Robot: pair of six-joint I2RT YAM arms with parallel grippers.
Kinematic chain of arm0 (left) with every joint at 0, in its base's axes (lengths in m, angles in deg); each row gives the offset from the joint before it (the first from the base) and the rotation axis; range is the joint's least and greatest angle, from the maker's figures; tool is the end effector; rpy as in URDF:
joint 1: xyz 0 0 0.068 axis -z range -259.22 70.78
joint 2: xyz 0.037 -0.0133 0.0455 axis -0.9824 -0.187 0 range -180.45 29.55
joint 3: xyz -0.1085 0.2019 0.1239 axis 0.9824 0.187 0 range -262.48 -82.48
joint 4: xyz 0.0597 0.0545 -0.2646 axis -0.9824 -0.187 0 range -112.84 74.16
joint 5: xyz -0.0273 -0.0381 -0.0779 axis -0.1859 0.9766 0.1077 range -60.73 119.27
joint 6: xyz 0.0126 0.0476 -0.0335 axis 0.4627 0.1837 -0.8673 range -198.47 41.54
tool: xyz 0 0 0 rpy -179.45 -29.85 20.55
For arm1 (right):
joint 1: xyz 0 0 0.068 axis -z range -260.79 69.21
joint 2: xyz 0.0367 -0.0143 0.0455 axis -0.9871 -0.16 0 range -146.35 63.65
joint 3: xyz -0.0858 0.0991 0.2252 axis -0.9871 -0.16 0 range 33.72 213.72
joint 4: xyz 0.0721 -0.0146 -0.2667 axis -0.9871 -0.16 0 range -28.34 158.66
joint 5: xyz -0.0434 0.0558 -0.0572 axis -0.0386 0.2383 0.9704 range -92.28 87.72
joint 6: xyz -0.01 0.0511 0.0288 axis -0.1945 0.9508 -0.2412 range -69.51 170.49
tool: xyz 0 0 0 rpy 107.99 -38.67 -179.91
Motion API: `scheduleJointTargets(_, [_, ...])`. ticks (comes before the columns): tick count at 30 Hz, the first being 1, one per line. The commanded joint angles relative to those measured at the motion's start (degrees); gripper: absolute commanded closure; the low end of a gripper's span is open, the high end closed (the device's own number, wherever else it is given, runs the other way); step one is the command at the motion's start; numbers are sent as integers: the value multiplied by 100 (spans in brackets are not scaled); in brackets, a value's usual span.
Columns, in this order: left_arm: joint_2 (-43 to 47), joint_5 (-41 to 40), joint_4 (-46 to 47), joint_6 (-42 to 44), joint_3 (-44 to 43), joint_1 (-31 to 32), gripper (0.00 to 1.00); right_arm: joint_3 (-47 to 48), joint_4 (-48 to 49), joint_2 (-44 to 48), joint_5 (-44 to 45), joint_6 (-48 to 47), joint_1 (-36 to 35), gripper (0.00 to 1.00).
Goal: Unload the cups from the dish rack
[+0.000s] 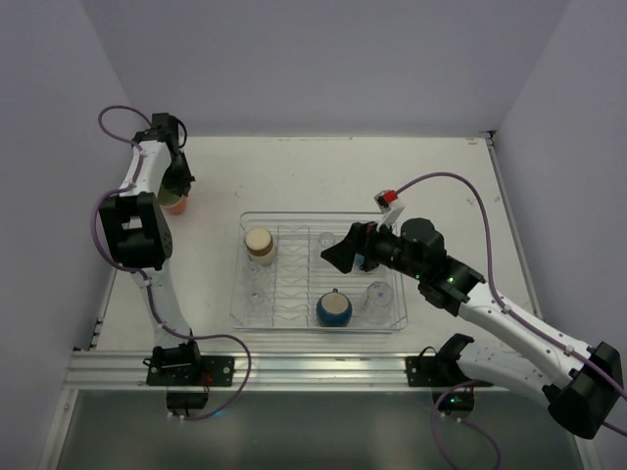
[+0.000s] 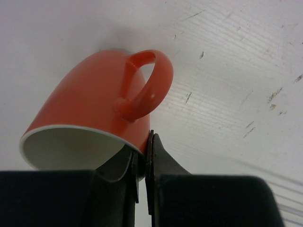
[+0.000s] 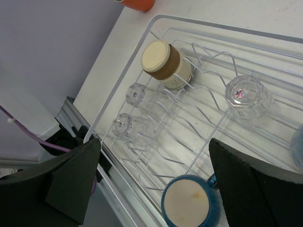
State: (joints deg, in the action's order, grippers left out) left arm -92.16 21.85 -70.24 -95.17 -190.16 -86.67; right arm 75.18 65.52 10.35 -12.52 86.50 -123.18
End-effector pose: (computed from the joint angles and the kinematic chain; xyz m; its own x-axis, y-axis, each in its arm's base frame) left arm 0.4584 0.0655 0.2131 -0.8327 -0.3963 -0.3868 -0.4332 0.9012 0.0093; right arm 0.1798 0.1747 0.2899 -0.6190 0.2183 -0.7544 -0.5270 0.5968 0.6051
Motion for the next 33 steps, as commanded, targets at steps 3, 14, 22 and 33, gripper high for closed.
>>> scheduleJointTargets(3, [131,136,-168,221,-315,-55,100,372,41,-198,-101,-6,-85,1])
scheduleJointTargets(14, [297,-251,121,133,-245,-73,39,495,6,-418,-13,-85,-129,1])
scheduleJointTargets(22, [736,-287,376,45,-113,-73,28,566,-99,-383,75,-182,-173,1])
scheduleJointTargets(33, [2896,494,1948,-499,1018,-29,10,820,-573,-506,645,-533,-393,11])
